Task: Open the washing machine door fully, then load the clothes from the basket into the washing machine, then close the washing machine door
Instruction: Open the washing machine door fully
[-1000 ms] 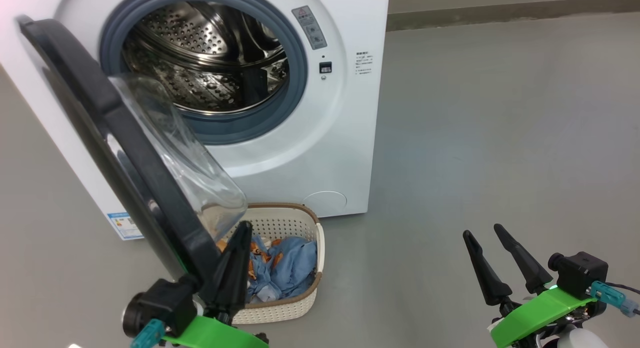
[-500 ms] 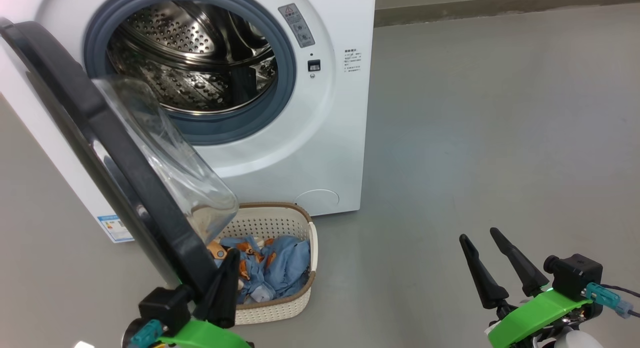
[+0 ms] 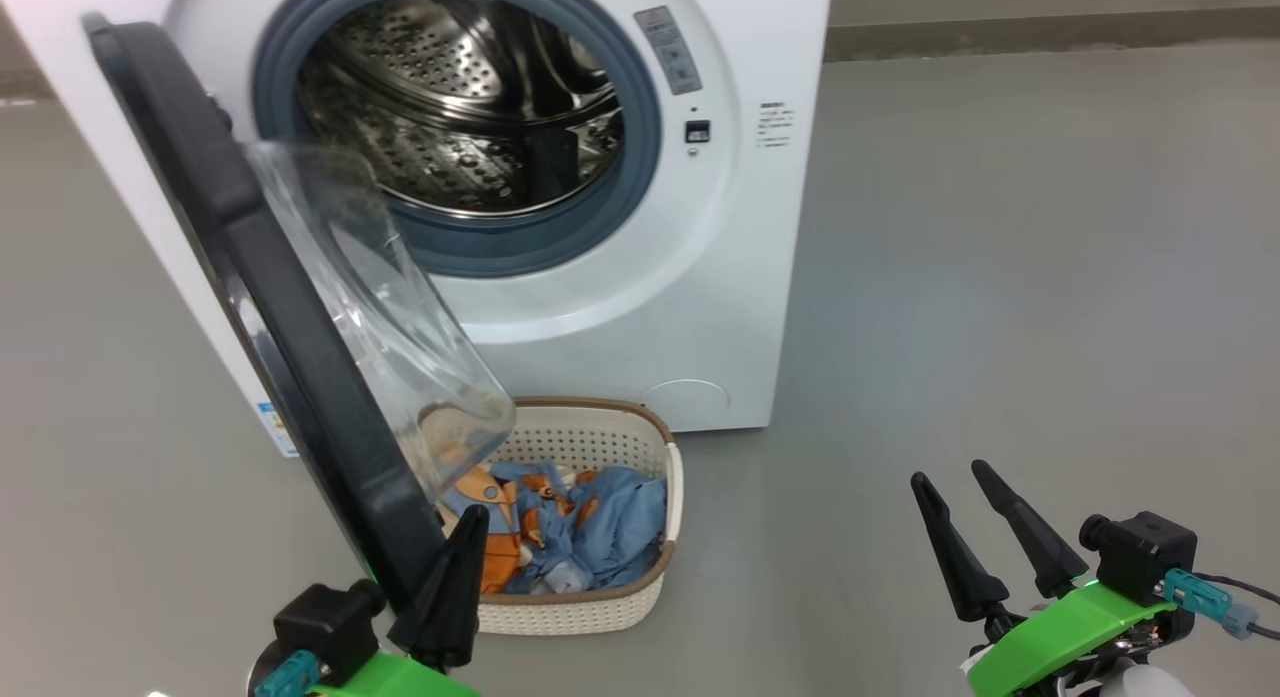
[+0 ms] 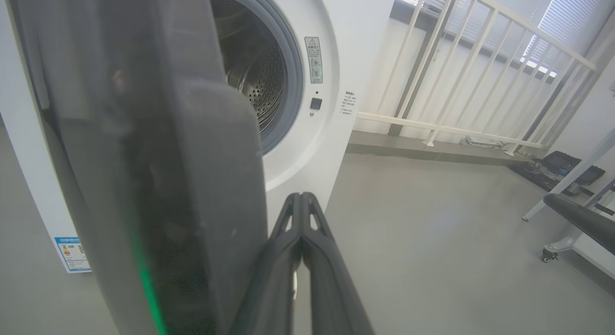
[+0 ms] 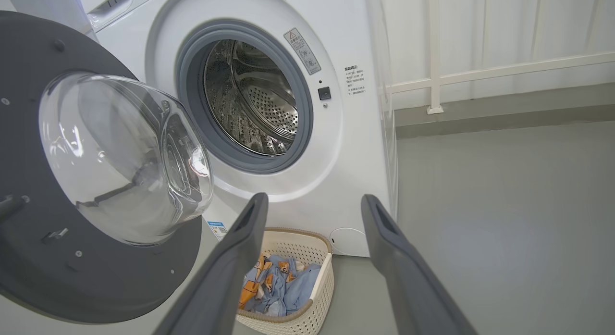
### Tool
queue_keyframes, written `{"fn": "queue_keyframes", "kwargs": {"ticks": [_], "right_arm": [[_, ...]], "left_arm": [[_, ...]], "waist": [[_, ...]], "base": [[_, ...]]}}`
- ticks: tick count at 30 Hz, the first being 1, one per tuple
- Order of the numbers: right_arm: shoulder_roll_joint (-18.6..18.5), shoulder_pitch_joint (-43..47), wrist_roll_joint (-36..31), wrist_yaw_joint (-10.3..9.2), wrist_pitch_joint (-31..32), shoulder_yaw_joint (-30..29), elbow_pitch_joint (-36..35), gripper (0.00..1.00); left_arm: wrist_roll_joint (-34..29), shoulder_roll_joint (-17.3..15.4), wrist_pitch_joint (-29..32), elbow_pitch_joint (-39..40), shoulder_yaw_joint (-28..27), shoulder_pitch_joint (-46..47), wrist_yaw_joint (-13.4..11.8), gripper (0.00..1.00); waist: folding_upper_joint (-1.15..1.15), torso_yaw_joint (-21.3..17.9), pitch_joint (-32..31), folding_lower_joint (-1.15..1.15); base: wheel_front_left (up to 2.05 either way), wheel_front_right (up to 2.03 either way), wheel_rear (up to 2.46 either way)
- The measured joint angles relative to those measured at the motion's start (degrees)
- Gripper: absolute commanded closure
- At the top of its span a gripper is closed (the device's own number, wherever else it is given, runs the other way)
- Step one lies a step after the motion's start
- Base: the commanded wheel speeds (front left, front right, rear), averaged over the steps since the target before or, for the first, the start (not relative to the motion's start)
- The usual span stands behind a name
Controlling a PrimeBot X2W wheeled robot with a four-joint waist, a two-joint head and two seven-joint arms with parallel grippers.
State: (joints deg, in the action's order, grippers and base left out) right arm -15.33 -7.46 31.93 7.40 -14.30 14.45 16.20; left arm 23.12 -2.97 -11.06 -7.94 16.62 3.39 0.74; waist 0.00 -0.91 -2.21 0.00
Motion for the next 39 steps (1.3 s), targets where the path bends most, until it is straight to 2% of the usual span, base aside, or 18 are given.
{"fn": "queue_keyframes", "kwargs": {"ticks": [10,17,28,37,39], "right_arm": [[1.51,0.03,0.0,0.0,0.0,-0.55,-0.01,0.0],[2.55,0.05,-0.1,0.0,0.0,-1.01,-0.23,0.0],[3.23,0.08,-0.12,0.0,0.0,-2.11,-0.53,0.0],[4.28,0.07,-0.2,0.0,0.0,-2.38,-0.67,0.0],[4.38,0.05,-0.27,0.0,0.0,-2.52,-0.71,0.0]], "left_arm": [[0.6,-1.72,1.8,2.45,-0.58,-1.23,-0.78,1.0],[1.11,-4.7,3.5,2.48,-4.16,-1.23,-2.78,1.0],[2.88,-8.88,6.09,2.77,-8.76,-1.1,-4.55,1.0],[3.63,-12.1,7.61,0.53,-11.54,0.66,-4.7,1.0],[3.7,-13.73,8.62,-0.66,-12.16,2.13,-4.88,1.0]], "waist": [[0.0,6.17,0.01,0.0],[0.0,9.63,0.15,0.0],[0.0,12.76,1.32,0.01],[0.0,14.71,2.12,0.01],[0.0,15.4,2.54,0.0]], "base": [[0.0,0.0,0.0],[0.0,0.0,0.0],[0.0,0.0,0.0],[0.0,0.0,0.0],[0.0,0.0,0.0]]}}
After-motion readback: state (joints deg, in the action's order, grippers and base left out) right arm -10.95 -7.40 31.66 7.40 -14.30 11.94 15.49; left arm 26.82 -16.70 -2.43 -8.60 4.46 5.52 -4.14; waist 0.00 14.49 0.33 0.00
